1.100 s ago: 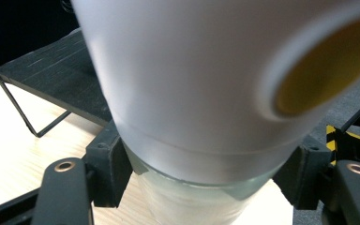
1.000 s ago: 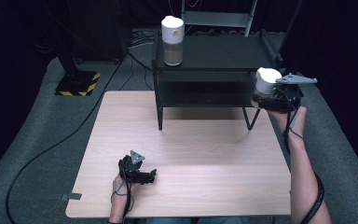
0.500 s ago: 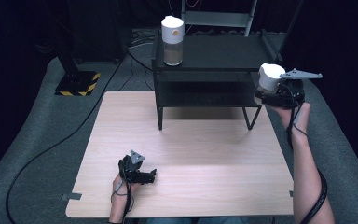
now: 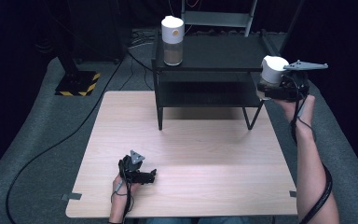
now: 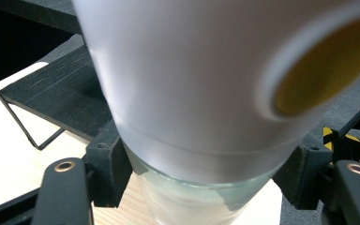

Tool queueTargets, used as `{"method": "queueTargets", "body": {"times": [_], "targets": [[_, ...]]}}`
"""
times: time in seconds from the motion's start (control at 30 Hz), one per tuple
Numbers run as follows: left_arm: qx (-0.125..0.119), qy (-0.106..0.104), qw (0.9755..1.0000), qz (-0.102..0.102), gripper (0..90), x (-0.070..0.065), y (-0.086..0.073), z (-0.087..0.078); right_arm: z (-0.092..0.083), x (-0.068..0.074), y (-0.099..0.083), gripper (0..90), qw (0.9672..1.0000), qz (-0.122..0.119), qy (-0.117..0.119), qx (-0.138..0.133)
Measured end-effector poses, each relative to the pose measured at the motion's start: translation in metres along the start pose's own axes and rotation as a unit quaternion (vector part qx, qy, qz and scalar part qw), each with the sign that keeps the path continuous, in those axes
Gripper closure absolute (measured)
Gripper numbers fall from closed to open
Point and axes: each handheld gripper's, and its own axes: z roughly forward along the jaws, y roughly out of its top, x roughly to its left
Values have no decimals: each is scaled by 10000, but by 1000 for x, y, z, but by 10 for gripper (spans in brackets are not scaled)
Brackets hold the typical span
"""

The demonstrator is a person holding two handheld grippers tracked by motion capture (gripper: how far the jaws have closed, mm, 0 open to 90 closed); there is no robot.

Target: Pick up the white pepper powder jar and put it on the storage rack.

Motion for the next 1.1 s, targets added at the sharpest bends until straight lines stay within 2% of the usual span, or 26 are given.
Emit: {"method": "queueTargets", "body": {"times": [0.57,1.1], "targets": [[0,0,10000,1,17,0,0,0,-2,-3,25,296,10000,22,-18,71],[3,-1,10000,2,17,0,0,0,-9,-5,56,296,10000,36,-67,-21]]}}
